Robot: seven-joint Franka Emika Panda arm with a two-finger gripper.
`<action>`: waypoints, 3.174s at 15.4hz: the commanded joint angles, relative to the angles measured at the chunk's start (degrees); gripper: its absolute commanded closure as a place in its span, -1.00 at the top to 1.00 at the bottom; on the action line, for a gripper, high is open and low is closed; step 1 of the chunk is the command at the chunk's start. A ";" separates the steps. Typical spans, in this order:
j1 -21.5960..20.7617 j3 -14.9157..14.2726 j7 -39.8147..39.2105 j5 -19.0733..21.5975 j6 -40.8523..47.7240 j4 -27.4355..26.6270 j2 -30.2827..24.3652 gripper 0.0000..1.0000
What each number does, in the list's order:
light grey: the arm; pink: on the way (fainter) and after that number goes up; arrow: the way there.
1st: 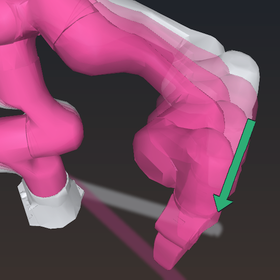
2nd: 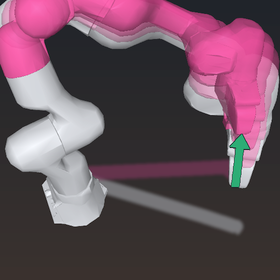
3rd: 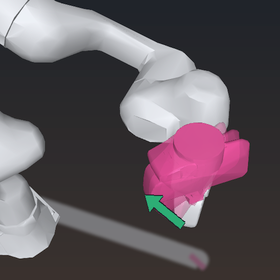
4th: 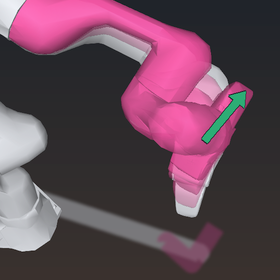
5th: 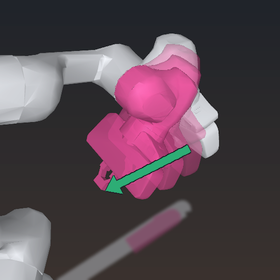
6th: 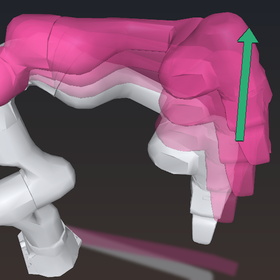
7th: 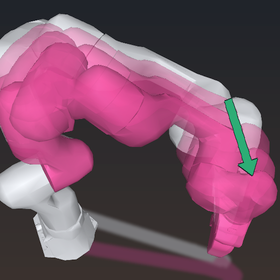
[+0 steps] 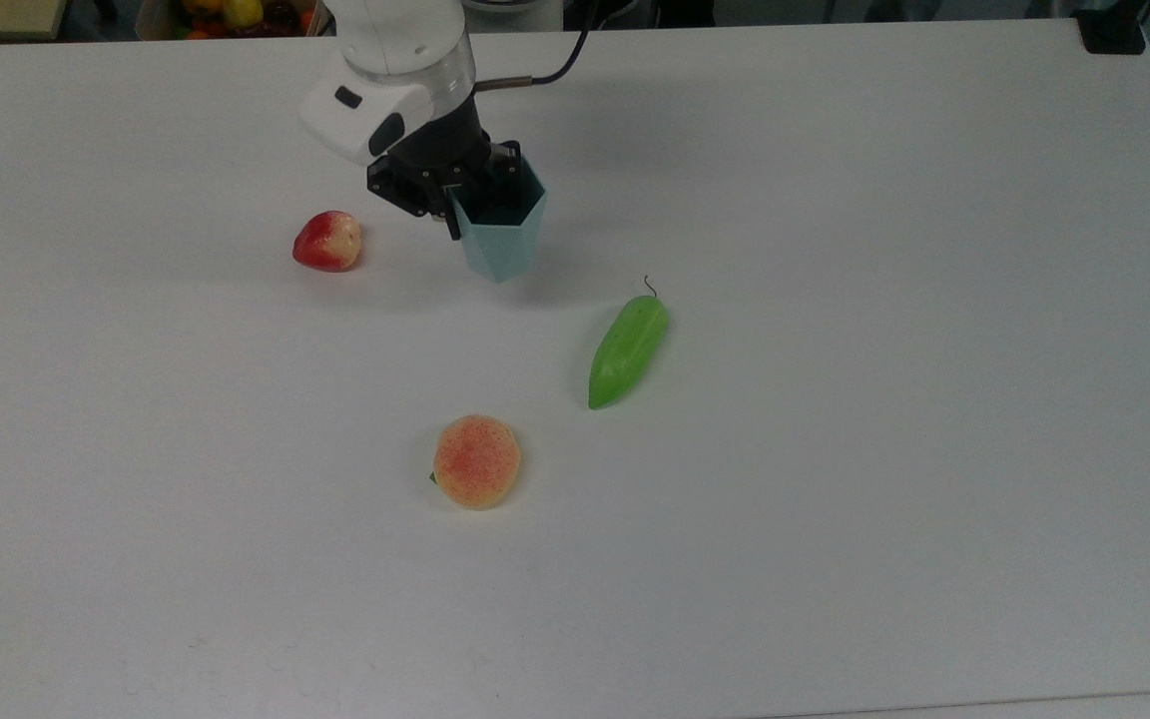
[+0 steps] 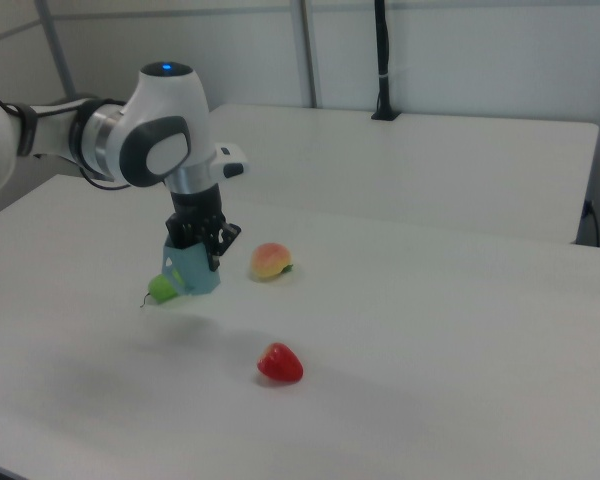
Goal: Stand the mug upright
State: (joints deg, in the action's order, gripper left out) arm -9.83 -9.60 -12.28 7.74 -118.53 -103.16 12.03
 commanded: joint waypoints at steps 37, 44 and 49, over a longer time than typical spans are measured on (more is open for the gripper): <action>3.40 2.46 21.22 0.97 29.04 11.93 -14.22 1.00; 9.66 11.36 17.74 -3.51 26.25 12.11 -15.02 1.00; 9.65 11.01 14.56 -3.69 21.94 11.49 -14.49 1.00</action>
State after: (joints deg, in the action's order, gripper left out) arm -0.61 1.15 4.22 4.60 -94.21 -90.69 -2.21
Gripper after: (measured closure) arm 0.000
